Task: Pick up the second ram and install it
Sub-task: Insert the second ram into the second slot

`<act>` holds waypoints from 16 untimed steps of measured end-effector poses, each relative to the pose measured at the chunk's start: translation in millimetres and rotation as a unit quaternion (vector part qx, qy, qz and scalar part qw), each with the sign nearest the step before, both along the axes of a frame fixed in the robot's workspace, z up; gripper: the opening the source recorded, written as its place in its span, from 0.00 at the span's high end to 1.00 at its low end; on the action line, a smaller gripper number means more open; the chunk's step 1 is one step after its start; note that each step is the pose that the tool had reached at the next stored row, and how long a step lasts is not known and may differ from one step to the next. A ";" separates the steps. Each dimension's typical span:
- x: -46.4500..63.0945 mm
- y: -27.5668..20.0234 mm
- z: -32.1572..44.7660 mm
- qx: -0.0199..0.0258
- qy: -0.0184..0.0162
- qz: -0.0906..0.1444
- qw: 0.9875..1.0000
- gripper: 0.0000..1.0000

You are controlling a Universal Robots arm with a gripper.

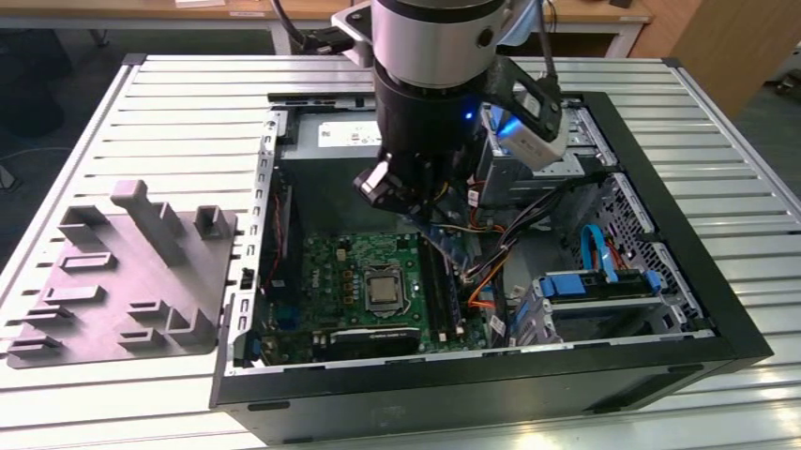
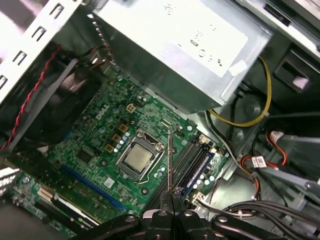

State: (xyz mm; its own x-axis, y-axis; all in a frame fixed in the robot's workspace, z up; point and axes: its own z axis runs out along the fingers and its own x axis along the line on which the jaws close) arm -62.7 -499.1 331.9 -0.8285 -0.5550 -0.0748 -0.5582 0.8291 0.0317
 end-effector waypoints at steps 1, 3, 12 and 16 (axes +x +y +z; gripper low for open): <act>0.0 0.0 0.0 0.000 0.000 -0.007 1.000 0.89; 0.0 0.0 -0.1 0.000 0.000 -0.022 1.000 0.89; 0.0 0.0 -0.1 0.000 0.000 -0.090 0.996 0.89; 0.0 0.0 -0.2 0.000 0.000 -0.118 0.993 0.89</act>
State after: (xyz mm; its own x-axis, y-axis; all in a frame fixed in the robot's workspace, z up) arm -62.7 -499.2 331.6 -0.9358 -0.3444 -0.0748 -0.3475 0.9372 0.0316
